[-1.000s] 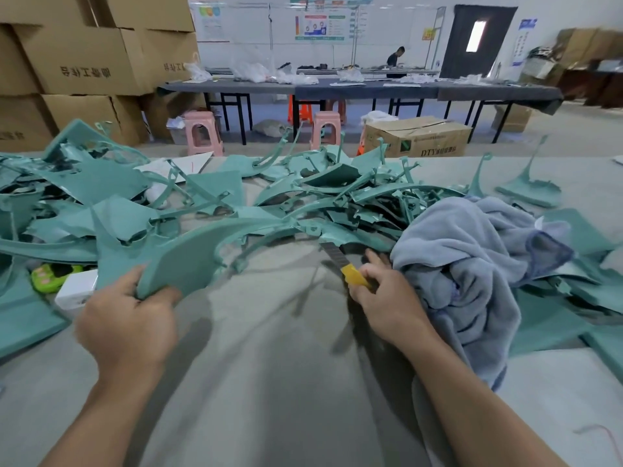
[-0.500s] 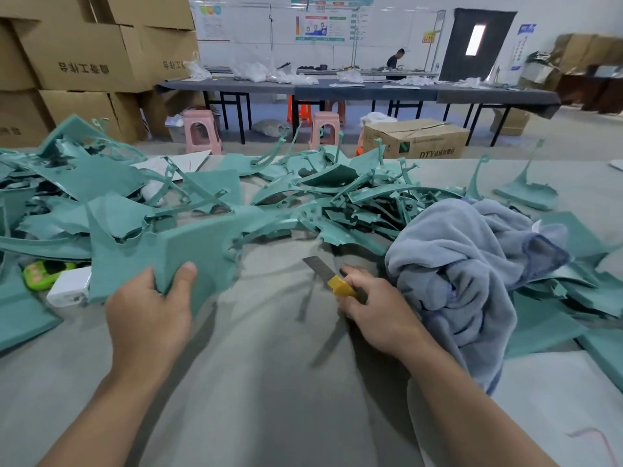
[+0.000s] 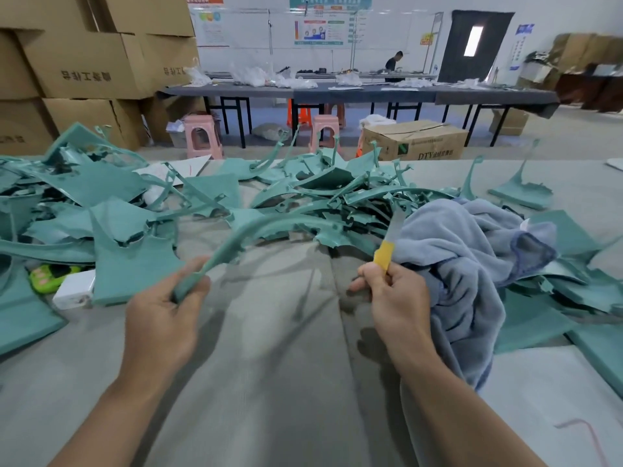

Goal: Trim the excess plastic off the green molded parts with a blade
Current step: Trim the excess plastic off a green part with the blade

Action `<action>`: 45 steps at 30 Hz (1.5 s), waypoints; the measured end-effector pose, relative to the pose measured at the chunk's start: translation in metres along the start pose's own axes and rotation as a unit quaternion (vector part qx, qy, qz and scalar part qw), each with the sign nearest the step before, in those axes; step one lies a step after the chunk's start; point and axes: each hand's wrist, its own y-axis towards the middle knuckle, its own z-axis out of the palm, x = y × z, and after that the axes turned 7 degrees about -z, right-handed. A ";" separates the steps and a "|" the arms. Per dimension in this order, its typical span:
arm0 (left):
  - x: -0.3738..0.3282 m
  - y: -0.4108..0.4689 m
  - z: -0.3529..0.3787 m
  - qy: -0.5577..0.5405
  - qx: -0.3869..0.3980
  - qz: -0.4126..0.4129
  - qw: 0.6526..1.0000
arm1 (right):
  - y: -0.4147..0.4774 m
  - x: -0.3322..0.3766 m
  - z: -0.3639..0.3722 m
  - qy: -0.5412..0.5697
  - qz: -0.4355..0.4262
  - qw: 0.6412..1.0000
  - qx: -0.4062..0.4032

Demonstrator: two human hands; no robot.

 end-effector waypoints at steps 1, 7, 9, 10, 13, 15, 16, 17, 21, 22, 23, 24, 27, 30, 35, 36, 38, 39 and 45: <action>0.000 0.000 0.003 0.021 0.027 -0.007 0.999 | -0.001 0.000 0.000 0.009 0.004 1.000 0.001; -0.001 -0.005 0.009 0.123 0.172 0.003 0.977 | -0.015 0.007 0.007 -0.012 -0.005 0.998 0.069; -0.001 -0.007 0.007 0.135 0.191 -0.002 0.972 | -0.022 0.009 0.011 -0.004 0.010 0.996 0.084; -0.001 -0.008 0.006 0.137 0.202 0.000 0.970 | -0.025 0.009 0.013 0.005 0.020 0.996 0.088; -0.002 -0.011 -0.001 0.133 0.213 0.012 0.968 | -0.031 0.012 0.015 0.004 0.033 0.995 0.099; -0.005 -0.011 -0.003 0.130 0.220 0.011 0.967 | -0.033 0.014 0.016 -0.011 0.024 0.993 0.114; -0.005 -0.011 -0.003 0.129 0.224 0.011 0.966 | -0.033 0.014 0.016 -0.024 0.018 0.992 0.121; -0.005 -0.010 -0.003 0.128 0.225 0.011 0.966 | -0.033 0.014 0.016 -0.036 0.011 0.991 0.129; -0.004 -0.009 -0.004 0.135 0.227 0.018 0.964 | -0.031 0.015 0.018 -0.070 -0.004 0.988 0.139; -0.002 -0.009 -0.004 0.136 0.228 0.024 0.964 | -0.031 0.014 0.019 -0.077 -0.008 0.987 0.139; -0.002 -0.009 -0.004 0.136 0.229 0.028 0.963 | -0.031 0.014 0.020 -0.083 -0.015 0.986 0.142; -0.002 -0.009 -0.004 0.136 0.229 0.031 0.963 | -0.031 0.014 0.020 -0.087 -0.024 0.985 0.146; -0.005 -0.009 -0.001 0.145 0.234 0.044 0.960 | -0.031 0.016 0.019 -0.075 -0.041 0.985 0.149; -0.006 -0.007 0.009 0.160 0.233 0.046 0.958 | -0.030 0.020 0.017 -0.052 -0.044 0.988 0.137; -0.007 -0.014 0.017 0.187 0.256 0.054 0.947 | -0.042 0.033 0.009 -0.056 -0.097 0.982 0.151; -0.008 -0.014 0.018 0.190 0.257 0.046 0.947 | -0.045 0.038 0.007 -0.061 -0.114 0.978 0.166; -0.009 -0.013 0.018 0.173 0.256 0.044 0.950 | -0.052 0.049 0.006 -0.078 -0.152 0.962 0.211; -0.009 -0.013 0.018 0.166 0.259 0.046 0.950 | -0.057 0.054 0.007 -0.084 -0.161 0.953 0.241; -0.008 -0.011 0.020 0.174 0.249 0.020 0.953 | -0.064 0.053 0.014 -0.182 -0.184 0.923 0.285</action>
